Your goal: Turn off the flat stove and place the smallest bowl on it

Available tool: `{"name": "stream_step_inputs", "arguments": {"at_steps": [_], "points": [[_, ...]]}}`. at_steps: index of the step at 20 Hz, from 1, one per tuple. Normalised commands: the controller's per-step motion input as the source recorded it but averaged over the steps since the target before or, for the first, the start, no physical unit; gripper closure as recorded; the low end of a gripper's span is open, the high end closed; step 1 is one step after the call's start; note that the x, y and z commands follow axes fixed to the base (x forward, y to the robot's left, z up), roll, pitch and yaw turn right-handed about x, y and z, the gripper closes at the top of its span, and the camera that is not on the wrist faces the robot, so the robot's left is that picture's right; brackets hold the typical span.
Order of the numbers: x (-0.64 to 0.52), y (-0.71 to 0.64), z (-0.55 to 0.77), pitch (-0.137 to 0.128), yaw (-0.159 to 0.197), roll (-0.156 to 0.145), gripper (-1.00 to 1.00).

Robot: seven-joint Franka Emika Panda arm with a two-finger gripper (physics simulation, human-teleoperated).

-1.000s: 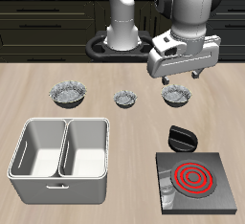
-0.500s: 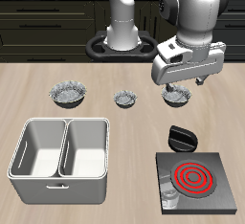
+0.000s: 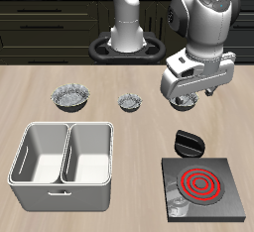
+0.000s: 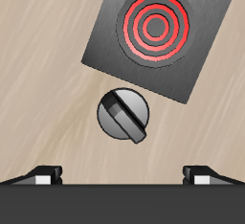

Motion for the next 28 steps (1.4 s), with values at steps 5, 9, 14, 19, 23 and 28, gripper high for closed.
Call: {"name": "stream_step_inputs", "arguments": {"at_steps": [5,9,14,19,23,28], "points": [[0.01,0.06,-0.20,0.014,0.062,0.007,-1.00],[0.00,-0.06,-0.12,-0.037,0.122,-0.021,-1.00],[-0.01,0.00,-0.14,-0.008,0.134,0.002,-1.00],[-0.05,0.03,-0.18,0.025,0.108,0.009,-1.00],[-0.09,0.05,-0.13,-0.019,0.164,0.011,-1.00],[-0.02,-0.07,-0.05,-0.001,0.067,-0.012,-1.00]]}}
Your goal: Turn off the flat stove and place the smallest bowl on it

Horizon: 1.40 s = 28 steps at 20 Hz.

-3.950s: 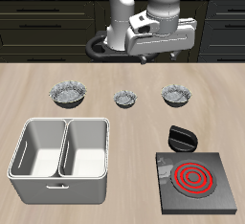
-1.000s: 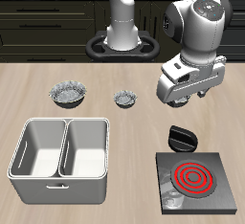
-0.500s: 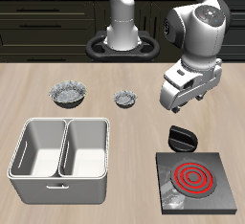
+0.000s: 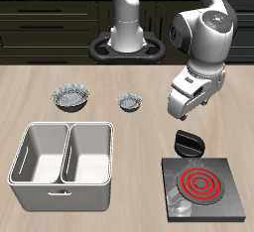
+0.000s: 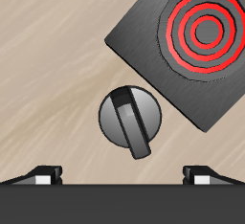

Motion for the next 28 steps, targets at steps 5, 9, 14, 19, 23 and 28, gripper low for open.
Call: {"name": "stream_step_inputs", "arguments": {"at_steps": [5,9,14,19,23,28], "points": [[0.00,-0.06,-0.04,0.003,0.034,-0.001,-1.00],[0.00,-0.10,-0.09,0.001,0.046,-0.002,-1.00],[0.03,-0.05,-0.17,0.008,0.045,0.000,-1.00],[-0.01,-0.03,-0.09,0.007,0.021,0.006,-1.00],[-0.02,-0.03,-0.11,0.010,-0.002,-0.001,-1.00],[0.02,-0.06,-0.21,0.017,0.019,0.001,-1.00]]}}
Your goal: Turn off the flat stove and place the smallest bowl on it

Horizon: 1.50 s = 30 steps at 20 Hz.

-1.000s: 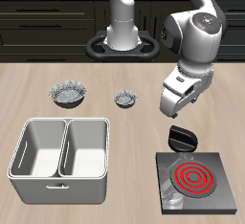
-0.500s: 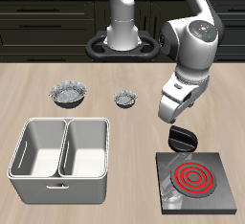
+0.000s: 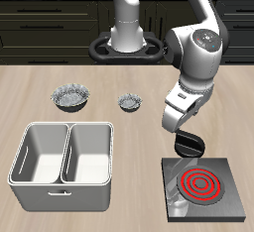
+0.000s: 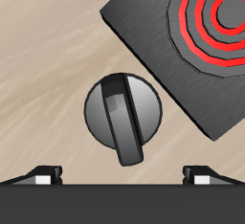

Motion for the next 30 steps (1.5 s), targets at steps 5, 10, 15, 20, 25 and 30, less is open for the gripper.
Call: {"name": "stream_step_inputs", "arguments": {"at_steps": [5,10,15,20,25,30], "points": [[0.05,-0.06,-0.32,0.034,0.030,-0.004,-1.00],[0.06,-0.05,-0.16,0.018,0.028,-0.004,-1.00],[0.08,0.04,-0.13,0.014,0.040,-0.007,-1.00],[0.00,0.13,-0.10,0.010,0.030,0.012,-1.00],[-0.01,0.07,-0.13,0.018,0.041,0.015,-1.00],[-0.08,0.00,-0.10,0.027,0.013,0.002,-1.00]]}}
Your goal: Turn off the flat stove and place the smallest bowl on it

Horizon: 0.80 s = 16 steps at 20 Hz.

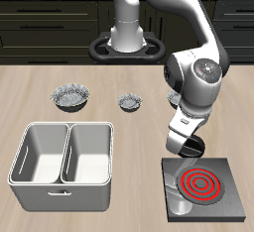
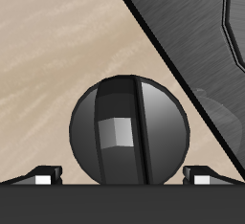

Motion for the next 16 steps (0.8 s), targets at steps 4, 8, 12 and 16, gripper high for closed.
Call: {"name": "stream_step_inputs", "arguments": {"at_steps": [4,8,12,16], "points": [[-0.13,-0.05,-0.21,0.051,0.004,0.009,-1.00],[-0.08,-0.10,-0.19,0.085,-0.051,0.020,1.00],[-0.01,-0.14,0.05,0.004,-0.013,0.011,1.00],[-0.03,-0.09,0.21,-0.009,-0.071,0.032,1.00]]}}
